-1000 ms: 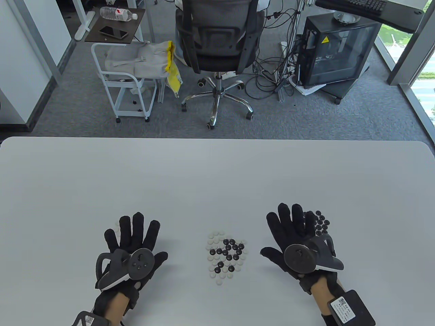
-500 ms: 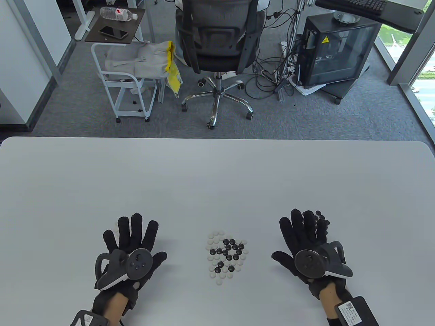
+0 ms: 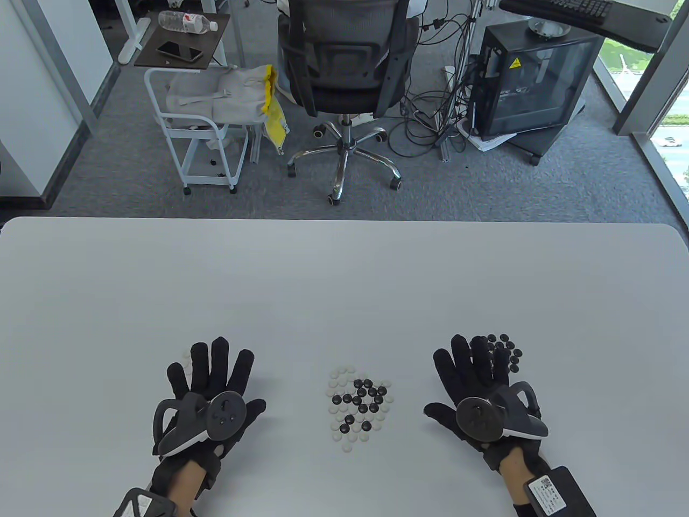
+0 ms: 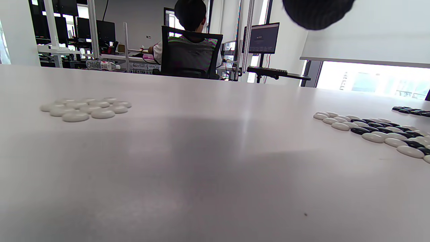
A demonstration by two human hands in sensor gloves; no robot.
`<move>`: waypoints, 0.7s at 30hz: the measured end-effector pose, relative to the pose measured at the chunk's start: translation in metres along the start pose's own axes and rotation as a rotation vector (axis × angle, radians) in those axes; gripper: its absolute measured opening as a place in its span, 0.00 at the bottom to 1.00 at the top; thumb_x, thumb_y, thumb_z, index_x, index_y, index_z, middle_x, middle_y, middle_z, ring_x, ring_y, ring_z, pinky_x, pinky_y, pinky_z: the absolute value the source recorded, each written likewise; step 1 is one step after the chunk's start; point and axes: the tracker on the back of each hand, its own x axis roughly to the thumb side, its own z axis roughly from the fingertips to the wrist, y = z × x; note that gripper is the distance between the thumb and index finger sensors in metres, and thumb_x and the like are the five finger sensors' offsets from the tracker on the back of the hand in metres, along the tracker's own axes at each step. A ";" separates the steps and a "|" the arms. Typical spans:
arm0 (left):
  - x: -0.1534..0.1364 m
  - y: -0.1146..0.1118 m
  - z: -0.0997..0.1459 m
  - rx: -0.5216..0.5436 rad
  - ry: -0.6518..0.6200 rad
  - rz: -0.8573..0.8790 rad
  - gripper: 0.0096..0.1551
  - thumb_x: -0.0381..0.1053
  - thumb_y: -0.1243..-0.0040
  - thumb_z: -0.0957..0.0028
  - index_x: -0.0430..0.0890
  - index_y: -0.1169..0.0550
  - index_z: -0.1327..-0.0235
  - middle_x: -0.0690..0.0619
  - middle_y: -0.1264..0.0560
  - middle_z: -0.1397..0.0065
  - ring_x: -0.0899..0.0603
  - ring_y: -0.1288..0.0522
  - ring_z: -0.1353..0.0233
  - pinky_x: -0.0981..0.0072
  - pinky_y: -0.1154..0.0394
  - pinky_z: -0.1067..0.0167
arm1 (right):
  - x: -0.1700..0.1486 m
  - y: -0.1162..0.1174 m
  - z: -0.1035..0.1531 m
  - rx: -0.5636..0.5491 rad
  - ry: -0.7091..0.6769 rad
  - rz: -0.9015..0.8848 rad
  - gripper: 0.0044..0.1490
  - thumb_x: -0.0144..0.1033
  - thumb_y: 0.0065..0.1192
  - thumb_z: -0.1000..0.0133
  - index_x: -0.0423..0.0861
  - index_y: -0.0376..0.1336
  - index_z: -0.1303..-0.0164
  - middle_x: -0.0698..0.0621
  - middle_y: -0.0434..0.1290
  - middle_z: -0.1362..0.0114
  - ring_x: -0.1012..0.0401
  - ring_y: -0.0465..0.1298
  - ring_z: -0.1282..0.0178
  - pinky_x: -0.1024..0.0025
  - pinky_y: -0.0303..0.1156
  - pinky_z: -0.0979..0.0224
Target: Go stone sorting task
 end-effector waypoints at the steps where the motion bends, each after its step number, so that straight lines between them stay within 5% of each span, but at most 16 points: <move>1: 0.000 0.002 -0.001 0.004 0.004 0.000 0.52 0.67 0.58 0.39 0.47 0.64 0.15 0.34 0.80 0.20 0.23 0.82 0.27 0.15 0.75 0.44 | 0.000 0.000 0.000 -0.002 0.002 0.005 0.57 0.57 0.40 0.33 0.30 0.29 0.13 0.18 0.26 0.18 0.24 0.23 0.26 0.15 0.25 0.36; 6: 0.001 0.029 -0.019 0.005 0.023 0.007 0.50 0.66 0.57 0.39 0.49 0.61 0.13 0.35 0.78 0.18 0.24 0.81 0.26 0.15 0.75 0.43 | -0.005 -0.005 0.004 -0.028 0.015 0.000 0.57 0.57 0.40 0.32 0.30 0.29 0.13 0.18 0.26 0.18 0.24 0.23 0.26 0.14 0.25 0.36; 12: 0.024 0.064 -0.056 -0.136 0.004 0.035 0.40 0.65 0.54 0.38 0.56 0.43 0.13 0.39 0.73 0.14 0.25 0.79 0.24 0.15 0.76 0.43 | -0.008 -0.010 0.008 -0.048 0.025 -0.018 0.57 0.57 0.40 0.32 0.30 0.30 0.13 0.18 0.26 0.18 0.24 0.23 0.26 0.14 0.26 0.36; 21: 0.064 0.050 -0.130 -0.514 -0.038 0.206 0.33 0.64 0.54 0.38 0.58 0.30 0.20 0.41 0.73 0.15 0.25 0.80 0.25 0.15 0.75 0.43 | -0.010 -0.011 0.011 -0.060 0.027 -0.045 0.56 0.57 0.40 0.32 0.29 0.30 0.12 0.18 0.26 0.18 0.24 0.24 0.26 0.14 0.26 0.36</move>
